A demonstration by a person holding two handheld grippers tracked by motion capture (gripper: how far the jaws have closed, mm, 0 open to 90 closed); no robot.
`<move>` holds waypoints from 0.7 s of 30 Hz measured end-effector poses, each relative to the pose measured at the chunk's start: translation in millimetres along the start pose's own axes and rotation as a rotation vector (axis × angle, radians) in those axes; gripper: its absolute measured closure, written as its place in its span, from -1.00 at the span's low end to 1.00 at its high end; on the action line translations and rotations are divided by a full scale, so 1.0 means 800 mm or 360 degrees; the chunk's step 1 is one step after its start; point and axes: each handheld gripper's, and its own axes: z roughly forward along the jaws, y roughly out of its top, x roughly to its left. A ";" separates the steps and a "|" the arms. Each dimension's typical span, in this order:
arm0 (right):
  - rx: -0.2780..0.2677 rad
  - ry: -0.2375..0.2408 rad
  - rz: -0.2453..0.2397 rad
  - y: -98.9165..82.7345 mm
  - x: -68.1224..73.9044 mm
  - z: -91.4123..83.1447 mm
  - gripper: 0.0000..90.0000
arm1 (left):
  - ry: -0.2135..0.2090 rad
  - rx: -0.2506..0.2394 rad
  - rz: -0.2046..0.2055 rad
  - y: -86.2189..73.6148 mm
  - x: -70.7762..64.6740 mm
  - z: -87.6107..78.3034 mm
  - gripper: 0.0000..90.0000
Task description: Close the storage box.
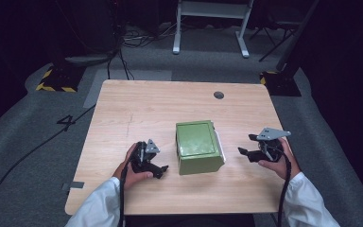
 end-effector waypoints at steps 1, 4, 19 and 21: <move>0.0024 -0.0030 0.0012 -0.010 -0.007 -0.002 -0.42 | 0.0000 0.0000 0.0000 0.000 0.000 0.000 -0.99; 0.0059 -0.0058 0.0051 -0.026 -0.017 -0.004 -0.42 | 0.0000 0.0001 0.0001 0.000 0.000 0.000 -0.99; 0.0132 -0.0116 0.0215 -0.077 -0.041 -0.012 -0.49 | -0.0024 0.0003 0.0022 0.002 0.002 0.001 -0.99; 0.0138 -0.0104 0.0218 -0.080 -0.041 -0.012 -0.50 | -0.0024 0.0003 0.0022 0.002 0.002 0.001 -0.99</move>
